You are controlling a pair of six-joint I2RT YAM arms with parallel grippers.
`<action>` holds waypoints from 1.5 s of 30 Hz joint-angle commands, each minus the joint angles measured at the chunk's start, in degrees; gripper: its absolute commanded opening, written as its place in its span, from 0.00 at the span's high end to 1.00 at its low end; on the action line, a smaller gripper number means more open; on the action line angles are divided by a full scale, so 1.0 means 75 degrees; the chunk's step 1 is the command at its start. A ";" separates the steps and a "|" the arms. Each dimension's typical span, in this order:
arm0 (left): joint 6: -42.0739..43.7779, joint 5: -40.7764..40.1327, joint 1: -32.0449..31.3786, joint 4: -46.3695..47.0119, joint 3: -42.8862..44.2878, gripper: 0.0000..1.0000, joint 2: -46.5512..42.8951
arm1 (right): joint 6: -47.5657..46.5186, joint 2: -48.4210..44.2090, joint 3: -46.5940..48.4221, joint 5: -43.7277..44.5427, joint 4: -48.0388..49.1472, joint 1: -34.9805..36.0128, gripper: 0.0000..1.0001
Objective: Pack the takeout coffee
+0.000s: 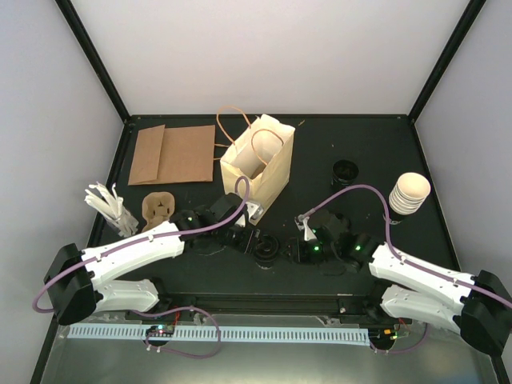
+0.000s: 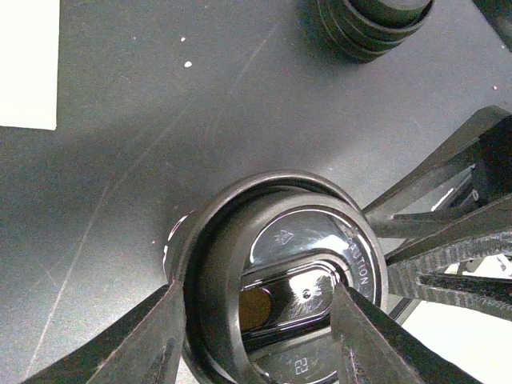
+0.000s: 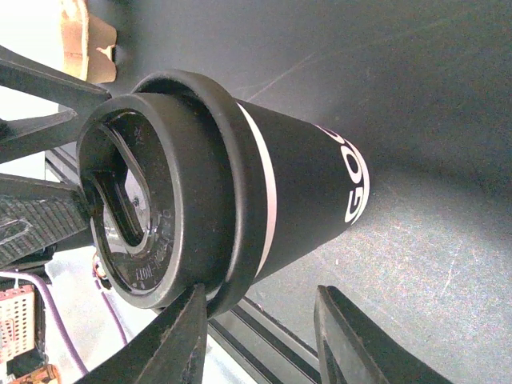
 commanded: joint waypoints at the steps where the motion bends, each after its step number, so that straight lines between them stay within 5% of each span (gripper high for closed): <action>1: -0.0044 0.0311 -0.0048 0.0152 -0.0101 0.48 0.0108 | -0.0058 0.0186 -0.0238 0.0362 -0.0133 0.0029 0.62; 45: 0.0005 0.0182 -0.0048 0.0015 0.0002 0.48 0.0141 | -0.0539 0.0238 0.0362 0.0303 -0.0309 0.0029 0.61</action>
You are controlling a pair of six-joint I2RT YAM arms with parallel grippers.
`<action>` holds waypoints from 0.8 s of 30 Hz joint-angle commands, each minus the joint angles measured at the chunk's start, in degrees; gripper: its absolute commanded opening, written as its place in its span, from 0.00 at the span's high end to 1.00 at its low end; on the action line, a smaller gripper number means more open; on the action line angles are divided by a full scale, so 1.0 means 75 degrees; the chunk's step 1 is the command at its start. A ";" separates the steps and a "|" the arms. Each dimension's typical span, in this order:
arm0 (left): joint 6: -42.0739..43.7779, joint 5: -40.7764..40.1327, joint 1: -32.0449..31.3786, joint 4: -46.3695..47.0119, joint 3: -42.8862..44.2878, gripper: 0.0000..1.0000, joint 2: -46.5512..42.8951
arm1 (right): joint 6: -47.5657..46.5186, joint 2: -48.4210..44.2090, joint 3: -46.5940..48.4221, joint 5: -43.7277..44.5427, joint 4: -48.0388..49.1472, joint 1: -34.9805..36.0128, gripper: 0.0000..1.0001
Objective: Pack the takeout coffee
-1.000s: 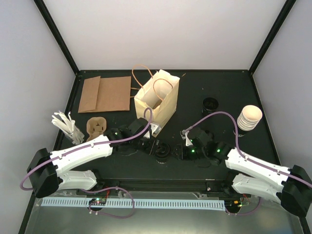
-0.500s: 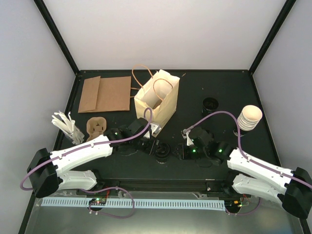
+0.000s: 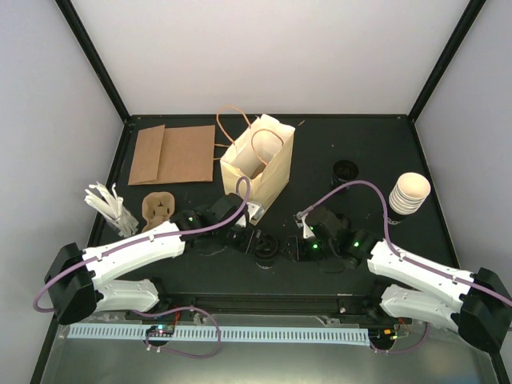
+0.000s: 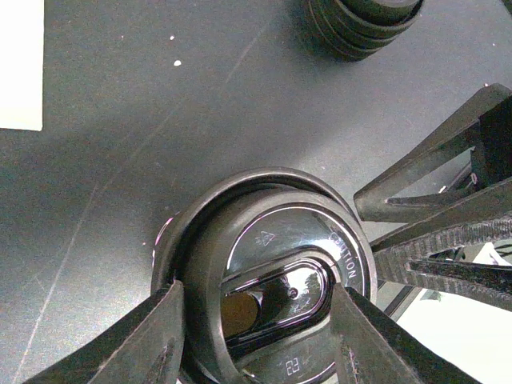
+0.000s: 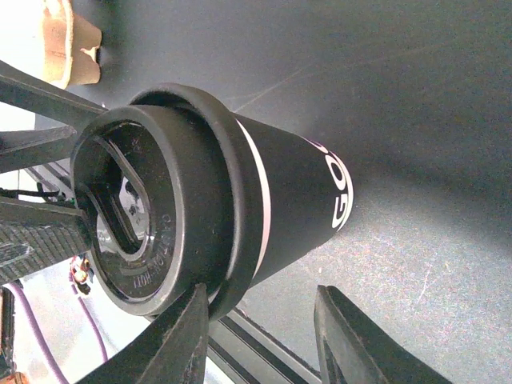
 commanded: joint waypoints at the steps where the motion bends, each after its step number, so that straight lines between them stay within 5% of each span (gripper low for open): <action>1: -0.0001 0.0088 -0.0039 -0.0084 0.0003 0.48 0.0120 | -0.0080 0.0079 -0.0123 0.0033 0.0203 0.0023 0.62; 17: -0.0052 0.0014 -0.0039 -0.0087 -0.0020 0.47 0.0038 | -0.0269 -0.0184 -0.0018 0.0385 -0.0251 0.0022 0.60; 24: -0.0033 -0.0308 -0.0039 -0.0462 0.0289 0.29 -0.0274 | -0.0957 -0.0329 0.0714 0.0947 -0.1239 0.0028 0.54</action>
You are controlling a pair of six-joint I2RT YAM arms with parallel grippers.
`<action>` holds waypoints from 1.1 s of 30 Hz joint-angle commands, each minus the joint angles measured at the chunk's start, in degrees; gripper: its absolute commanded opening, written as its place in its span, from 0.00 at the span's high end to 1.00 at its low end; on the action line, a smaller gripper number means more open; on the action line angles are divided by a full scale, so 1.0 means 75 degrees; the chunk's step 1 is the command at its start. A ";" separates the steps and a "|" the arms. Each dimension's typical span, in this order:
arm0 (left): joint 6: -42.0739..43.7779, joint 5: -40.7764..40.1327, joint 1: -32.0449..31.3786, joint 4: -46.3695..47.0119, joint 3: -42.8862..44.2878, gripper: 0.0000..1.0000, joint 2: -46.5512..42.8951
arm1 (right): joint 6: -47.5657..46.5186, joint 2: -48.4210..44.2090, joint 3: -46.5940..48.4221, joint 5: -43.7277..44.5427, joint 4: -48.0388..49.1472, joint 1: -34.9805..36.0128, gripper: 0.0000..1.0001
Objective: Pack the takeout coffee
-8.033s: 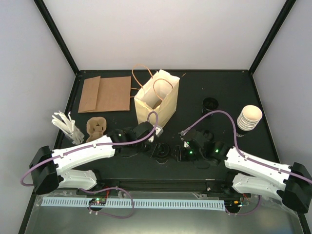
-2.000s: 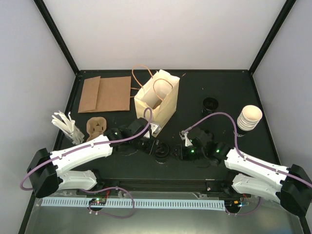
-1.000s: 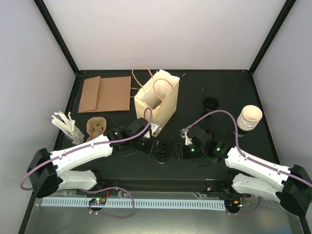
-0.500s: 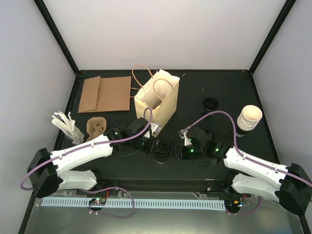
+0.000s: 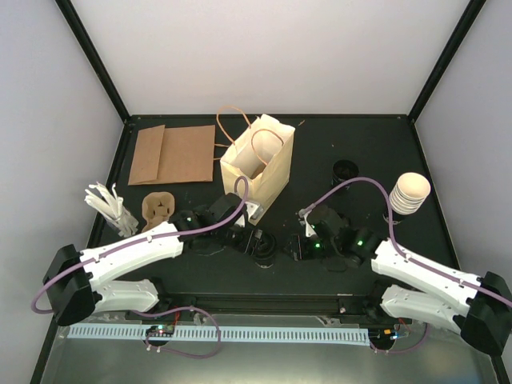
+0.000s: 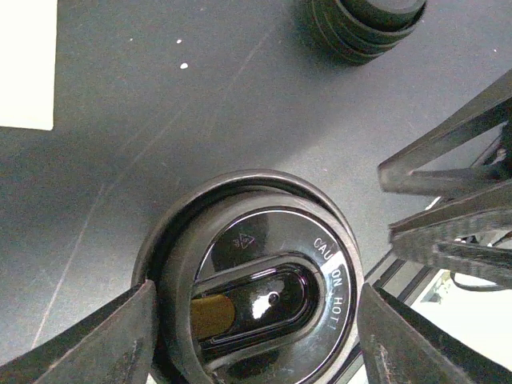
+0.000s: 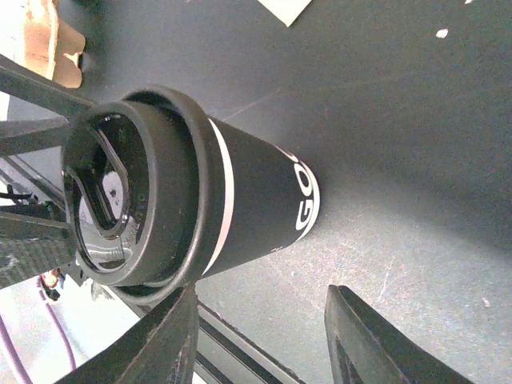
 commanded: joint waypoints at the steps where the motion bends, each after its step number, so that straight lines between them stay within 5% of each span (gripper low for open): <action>1: -0.0003 -0.0239 -0.0039 -0.0510 0.0351 0.27 -0.0251 | -0.0636 -0.0155 0.0597 0.0560 -0.0806 0.0029 0.53; 8: 0.0021 -0.0527 -0.0039 -0.1077 0.0824 0.16 -0.0718 | -0.1293 -0.0181 0.1097 0.0855 -0.1272 0.0035 0.37; 12: 0.0017 -0.0957 -0.0027 -0.1392 0.0964 0.10 -0.1130 | -0.1676 -0.0210 0.1377 0.1132 -0.1557 0.0041 0.03; 13: 0.0015 -0.1081 -0.0027 -0.1441 0.0974 0.08 -0.1238 | -0.1771 -0.0234 0.1448 0.1209 -0.1618 0.0034 0.00; 25: 0.0040 -0.1678 0.0114 -0.1763 0.0955 0.01 -0.2364 | -0.2631 -0.0204 0.1764 0.1159 -0.1639 0.0038 0.00; 33: 0.0249 -0.1482 0.0964 -0.2255 0.0965 0.01 -0.2824 | -0.3326 -0.0252 0.2205 0.1299 -0.1651 0.0050 0.00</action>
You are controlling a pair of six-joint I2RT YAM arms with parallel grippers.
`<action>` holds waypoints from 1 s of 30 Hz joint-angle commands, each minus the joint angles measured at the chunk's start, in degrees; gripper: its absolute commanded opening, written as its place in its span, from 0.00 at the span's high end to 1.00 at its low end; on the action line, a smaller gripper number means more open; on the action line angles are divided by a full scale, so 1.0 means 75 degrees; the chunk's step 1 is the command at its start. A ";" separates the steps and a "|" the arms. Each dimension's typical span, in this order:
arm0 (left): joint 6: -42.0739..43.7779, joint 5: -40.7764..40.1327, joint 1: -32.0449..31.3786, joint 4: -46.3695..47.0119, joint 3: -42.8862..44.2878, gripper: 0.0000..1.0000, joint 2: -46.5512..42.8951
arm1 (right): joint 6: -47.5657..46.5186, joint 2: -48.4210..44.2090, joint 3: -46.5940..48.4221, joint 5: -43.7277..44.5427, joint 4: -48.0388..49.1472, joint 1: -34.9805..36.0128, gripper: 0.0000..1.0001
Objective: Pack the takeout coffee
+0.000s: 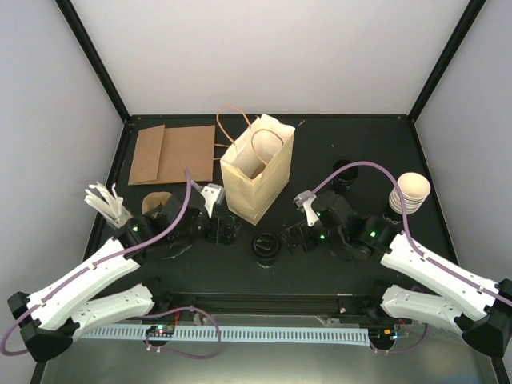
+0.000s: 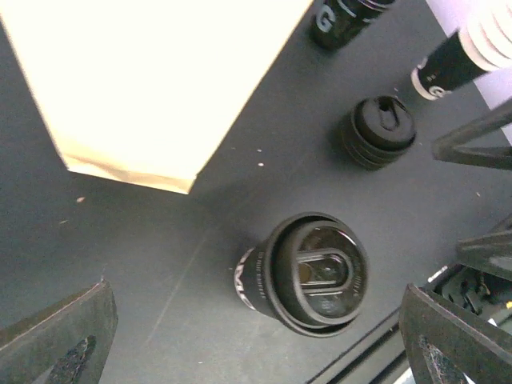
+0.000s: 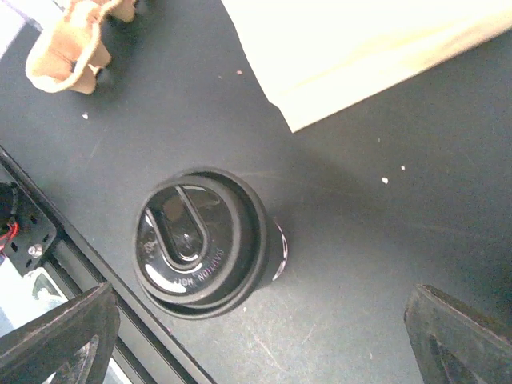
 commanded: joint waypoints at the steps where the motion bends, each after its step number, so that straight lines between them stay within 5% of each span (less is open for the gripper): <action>1: 0.0192 -0.0019 0.0552 -0.0515 0.0251 0.01 -0.0407 | -0.0555 -0.0096 0.0433 0.0325 0.0029 0.0046 0.00; 9: 0.0127 -0.0066 0.1084 -0.0683 -0.0206 0.01 -0.1195 | -0.0495 -0.0357 0.0565 0.1538 0.0130 0.0039 0.00; 30: 0.0009 -0.0168 0.1090 -0.0575 -0.1176 0.01 -0.1736 | -0.2020 0.1130 0.1531 0.0480 -0.0888 0.0400 0.00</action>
